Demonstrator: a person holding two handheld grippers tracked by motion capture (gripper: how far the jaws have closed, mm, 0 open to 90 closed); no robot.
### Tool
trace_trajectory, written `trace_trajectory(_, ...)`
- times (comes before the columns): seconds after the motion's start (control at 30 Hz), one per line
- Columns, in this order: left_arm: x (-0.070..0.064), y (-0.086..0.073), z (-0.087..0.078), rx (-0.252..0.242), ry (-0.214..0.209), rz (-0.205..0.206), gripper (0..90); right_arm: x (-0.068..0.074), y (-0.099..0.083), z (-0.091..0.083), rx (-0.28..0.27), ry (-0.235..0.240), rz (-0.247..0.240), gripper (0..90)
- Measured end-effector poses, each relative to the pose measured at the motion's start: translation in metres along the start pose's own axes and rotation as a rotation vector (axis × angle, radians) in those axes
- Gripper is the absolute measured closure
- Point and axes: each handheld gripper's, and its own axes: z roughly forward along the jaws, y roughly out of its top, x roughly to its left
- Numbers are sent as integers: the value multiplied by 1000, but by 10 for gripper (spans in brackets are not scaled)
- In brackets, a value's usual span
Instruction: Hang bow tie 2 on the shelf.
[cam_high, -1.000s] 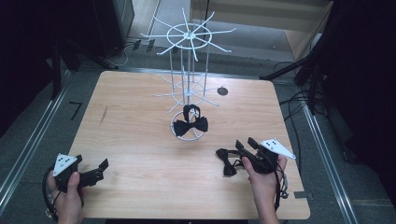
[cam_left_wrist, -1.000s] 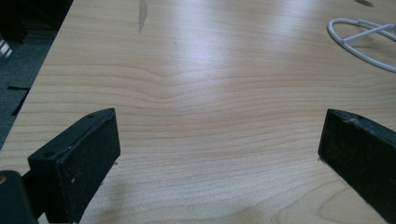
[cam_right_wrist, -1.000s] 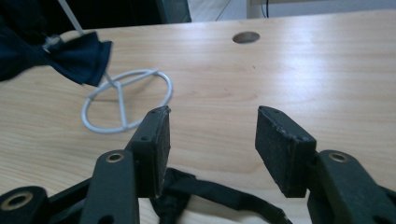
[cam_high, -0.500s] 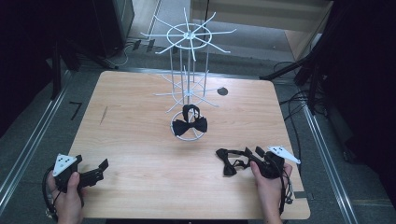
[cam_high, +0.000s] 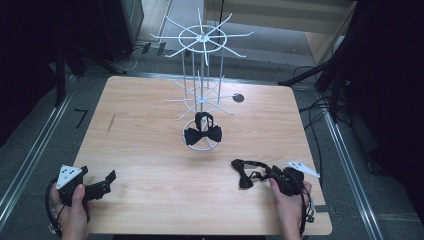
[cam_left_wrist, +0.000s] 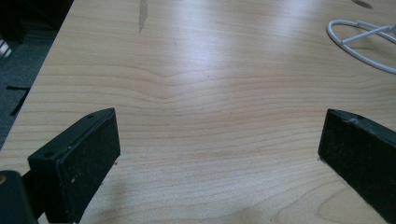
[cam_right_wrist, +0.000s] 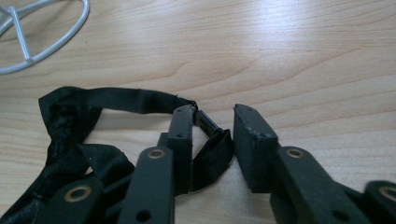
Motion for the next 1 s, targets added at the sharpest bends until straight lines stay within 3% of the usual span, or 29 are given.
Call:
trace_trajectory(0.2, 0, 0, 0, 1, 0, 0, 0, 5, -3, -1, 14, -23, -54, 882)
trace_trajectory(0.37, 0, 0, 0, 0, 0, 0, 0, 9, -4, -1, 15, -23, -84, 898)
trace_trajectory(0.53, 0, 0, 0, -3, -3, 2, 0, 18, -1, -5, -48, -20, -101, 899)
trace_trajectory(0.63, 0, 0, 0, -3, -5, 3, 0, 26, 5, -10, -104, -7, -141, 900)
trace_trajectory(1.0, -1, 0, 0, -4, 0, 7, 0, 54, 30, -36, -237, 60, -216, 899)
